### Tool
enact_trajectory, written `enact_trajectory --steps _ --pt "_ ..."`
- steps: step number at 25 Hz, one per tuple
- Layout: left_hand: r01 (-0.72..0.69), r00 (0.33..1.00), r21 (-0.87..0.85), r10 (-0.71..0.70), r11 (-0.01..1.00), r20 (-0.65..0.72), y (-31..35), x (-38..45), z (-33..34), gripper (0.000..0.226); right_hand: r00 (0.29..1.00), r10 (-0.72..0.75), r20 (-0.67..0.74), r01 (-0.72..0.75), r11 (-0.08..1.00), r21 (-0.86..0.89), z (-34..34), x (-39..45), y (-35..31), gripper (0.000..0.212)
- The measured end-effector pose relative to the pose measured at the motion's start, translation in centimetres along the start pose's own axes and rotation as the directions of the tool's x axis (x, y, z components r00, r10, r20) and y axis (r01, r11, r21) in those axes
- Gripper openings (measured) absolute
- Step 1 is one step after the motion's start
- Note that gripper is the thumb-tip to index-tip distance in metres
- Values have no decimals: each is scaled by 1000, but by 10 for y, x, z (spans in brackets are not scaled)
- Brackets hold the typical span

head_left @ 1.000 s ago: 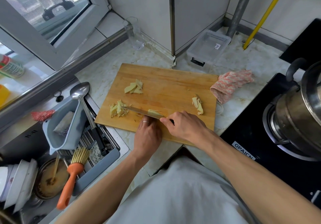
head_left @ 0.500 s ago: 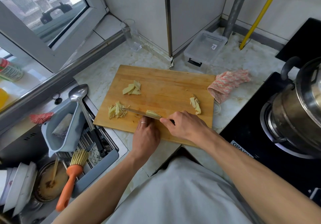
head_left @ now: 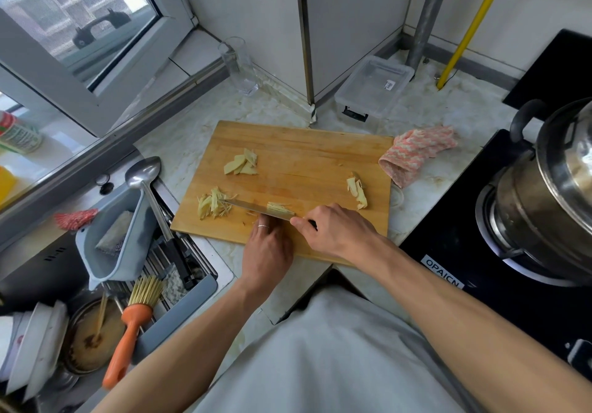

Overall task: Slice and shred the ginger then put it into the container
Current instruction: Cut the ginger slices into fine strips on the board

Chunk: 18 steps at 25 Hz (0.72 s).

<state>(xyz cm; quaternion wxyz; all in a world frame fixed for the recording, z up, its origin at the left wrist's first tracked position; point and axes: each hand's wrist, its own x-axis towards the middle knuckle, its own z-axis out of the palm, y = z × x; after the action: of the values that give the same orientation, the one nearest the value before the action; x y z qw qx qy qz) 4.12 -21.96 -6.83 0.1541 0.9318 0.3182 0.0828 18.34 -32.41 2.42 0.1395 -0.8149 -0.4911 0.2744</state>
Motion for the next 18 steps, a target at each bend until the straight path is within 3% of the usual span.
enact_trajectory --steps 18 --pt "-39 998 -23 38 999 -45 4 -1 -6 42 1000 -18 2 19 1000 -13 -2 2 3 56"
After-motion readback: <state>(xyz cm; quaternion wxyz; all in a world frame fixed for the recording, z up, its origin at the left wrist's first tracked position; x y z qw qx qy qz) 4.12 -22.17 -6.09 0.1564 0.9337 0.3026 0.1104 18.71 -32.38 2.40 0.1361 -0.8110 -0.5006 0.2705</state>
